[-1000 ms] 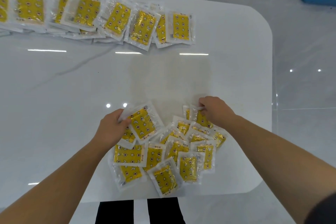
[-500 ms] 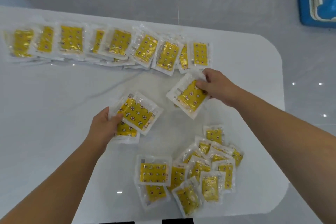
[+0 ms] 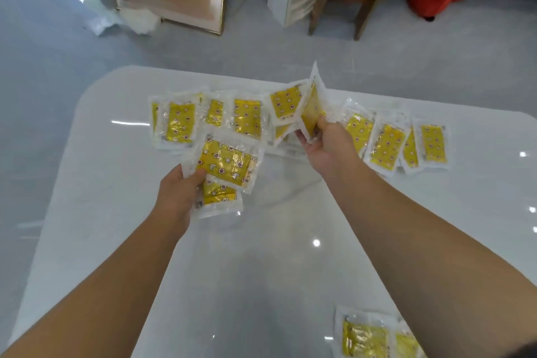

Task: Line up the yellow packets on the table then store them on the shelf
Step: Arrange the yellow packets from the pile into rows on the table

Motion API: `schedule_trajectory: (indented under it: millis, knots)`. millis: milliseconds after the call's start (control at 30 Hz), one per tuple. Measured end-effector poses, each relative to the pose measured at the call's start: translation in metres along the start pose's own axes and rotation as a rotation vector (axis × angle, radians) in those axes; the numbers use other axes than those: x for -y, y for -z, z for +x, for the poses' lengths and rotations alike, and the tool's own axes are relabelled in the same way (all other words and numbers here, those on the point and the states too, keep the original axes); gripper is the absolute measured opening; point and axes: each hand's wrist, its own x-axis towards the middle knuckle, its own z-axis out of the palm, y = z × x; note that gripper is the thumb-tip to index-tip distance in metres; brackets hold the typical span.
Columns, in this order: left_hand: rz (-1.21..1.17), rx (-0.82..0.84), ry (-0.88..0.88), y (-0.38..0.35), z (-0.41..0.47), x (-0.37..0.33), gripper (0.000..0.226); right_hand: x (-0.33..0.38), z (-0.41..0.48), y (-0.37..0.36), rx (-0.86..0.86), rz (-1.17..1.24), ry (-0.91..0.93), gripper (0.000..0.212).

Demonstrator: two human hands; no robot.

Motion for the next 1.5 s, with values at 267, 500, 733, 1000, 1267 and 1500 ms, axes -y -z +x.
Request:
schedule_trajectory:
  millis: [267, 500, 733, 1000, 1267, 1500]
  knots:
    - [0.035, -0.003, -0.008, 0.018, 0.055, -0.025, 0.023, -0.058, 0.008, -0.027, -0.398, -0.087, -0.049, 0.028]
    - [0.068, -0.012, 0.021, 0.032, 0.069, -0.025, 0.028, -0.064, -0.002, -0.019, -0.466, -0.182, -0.060, 0.021]
    - [0.080, 0.014, 0.011, 0.027, 0.076, -0.037, 0.028, -0.035, -0.006, -0.014, -0.460, -0.168, 0.077, 0.008]
    - [0.261, 0.012, -0.098, 0.008, 0.093, -0.063, 0.014, -0.036, 0.000, -0.002, -0.375, -0.542, -0.451, 0.020]
    - [0.522, 0.098, -0.289, -0.009, 0.105, -0.090, 0.011, -0.036, 0.012, -0.055, 0.147, -1.326, 0.242, 0.035]
    - [0.459, -0.094, -0.294, -0.017, 0.133, -0.102, 0.013, -0.048, 0.053, -0.076, 0.065, -1.379, 0.340, 0.027]
